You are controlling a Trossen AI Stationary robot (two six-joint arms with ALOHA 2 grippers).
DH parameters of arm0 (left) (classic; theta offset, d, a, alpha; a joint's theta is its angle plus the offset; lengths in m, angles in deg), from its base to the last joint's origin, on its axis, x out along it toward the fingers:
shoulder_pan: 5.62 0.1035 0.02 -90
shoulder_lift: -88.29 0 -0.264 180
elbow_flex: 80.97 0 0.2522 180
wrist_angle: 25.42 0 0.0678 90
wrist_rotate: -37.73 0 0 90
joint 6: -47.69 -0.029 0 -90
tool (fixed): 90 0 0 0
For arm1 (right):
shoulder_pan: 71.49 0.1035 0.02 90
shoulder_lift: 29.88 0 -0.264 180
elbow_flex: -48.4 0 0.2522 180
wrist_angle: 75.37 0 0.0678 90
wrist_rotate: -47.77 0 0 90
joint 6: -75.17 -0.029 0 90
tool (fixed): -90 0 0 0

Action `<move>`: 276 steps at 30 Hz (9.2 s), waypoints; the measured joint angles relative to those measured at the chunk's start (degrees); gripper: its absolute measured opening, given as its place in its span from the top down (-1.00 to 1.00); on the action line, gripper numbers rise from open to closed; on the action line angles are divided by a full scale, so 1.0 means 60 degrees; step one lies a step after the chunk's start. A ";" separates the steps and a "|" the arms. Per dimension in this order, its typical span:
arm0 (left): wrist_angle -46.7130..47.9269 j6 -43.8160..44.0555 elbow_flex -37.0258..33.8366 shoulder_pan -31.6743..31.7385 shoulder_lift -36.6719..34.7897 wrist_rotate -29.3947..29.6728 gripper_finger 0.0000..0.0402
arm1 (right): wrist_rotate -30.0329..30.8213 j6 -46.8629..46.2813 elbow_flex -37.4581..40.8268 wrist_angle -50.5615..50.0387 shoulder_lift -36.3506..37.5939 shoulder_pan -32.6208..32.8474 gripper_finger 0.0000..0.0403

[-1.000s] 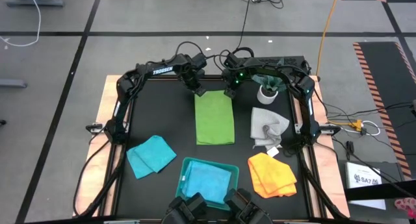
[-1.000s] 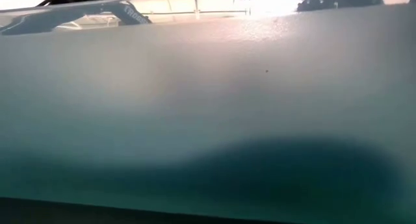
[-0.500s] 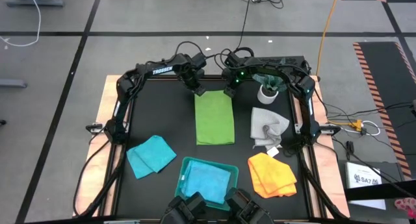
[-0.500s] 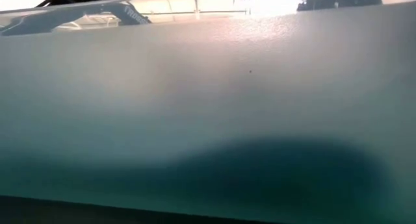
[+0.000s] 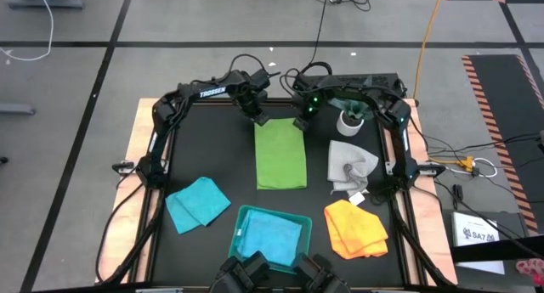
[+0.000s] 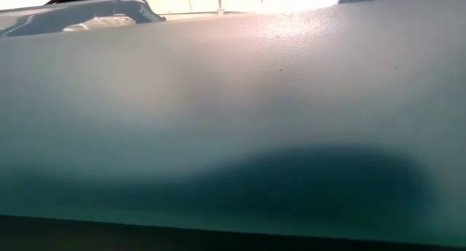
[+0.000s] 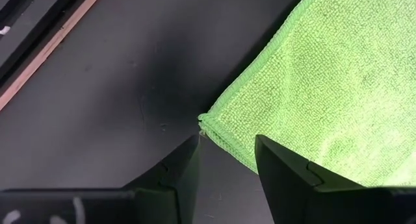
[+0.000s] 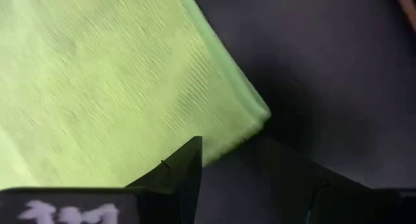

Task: Fold microfiber towels
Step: Fold the green microfiber cloth into the bin

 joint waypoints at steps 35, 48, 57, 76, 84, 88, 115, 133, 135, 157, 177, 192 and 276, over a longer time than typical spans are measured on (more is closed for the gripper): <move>0.0218 0.0454 0.0000 -0.0320 0.0000 -0.0184 0.26 | -0.0176 -0.0412 -0.0004 0.0361 -0.0407 0.0187 0.99; 0.0413 0.0455 0.0302 -0.0055 -0.0007 -0.1087 0.56 | -0.0203 -0.0420 0.0000 0.0370 -0.0404 0.0172 0.99; 0.0370 -0.0479 0.0291 -0.0122 0.0157 -0.0067 0.56 | -0.0283 -0.0420 0.0055 0.0375 -0.0088 0.0114 0.99; 0.0678 -0.1104 0.0299 -0.0317 0.0259 0.0589 0.56 | 0.0677 -0.0113 0.0033 0.0098 0.0062 0.0220 1.00; 0.0865 -0.1043 0.0299 -0.0295 0.0255 0.0406 0.56 | 0.0801 0.0087 0.0019 0.0084 0.0492 0.0273 1.00; 0.1038 -0.0867 0.0288 -0.0295 0.0130 -0.0154 0.56 | 0.0801 0.0187 0.0007 -0.0068 0.0500 0.0360 1.00; 0.1580 0.0188 0.0291 -0.0705 -0.0586 0.0463 0.56 | 0.1318 0.1282 0.0004 -0.1388 0.1823 0.1830 1.00; 0.0921 -0.1288 0.0302 -0.1092 -0.0659 0.0366 0.86 | 0.1284 0.1420 0.1453 -0.1181 0.1884 0.3366 1.00; 0.0929 -0.1670 0.0302 -0.1225 -0.0659 0.0269 0.84 | 0.1287 0.1400 0.1452 -0.1090 0.1944 0.3343 1.00; 0.1045 -0.4550 -0.0737 -0.2171 -0.0659 0.2730 0.17 | 0.1285 0.1268 0.1541 -0.1218 0.2420 0.2963 1.00; 0.0439 -0.0702 -0.1443 -0.0617 -0.0729 -0.1235 0.64 | 0.1292 0.1268 0.1541 -0.1331 0.2420 0.2959 1.00; -0.1204 0.0295 -0.1558 -0.0503 -0.0718 -0.2779 0.35 | 0.1317 0.1337 0.1541 -0.1312 0.2417 0.2955 1.00; -0.1565 0.2633 -0.2805 -0.3430 -0.1916 -0.2421 0.95 | 0.0766 -0.0031 0.2041 -0.2165 0.3233 0.5583 1.00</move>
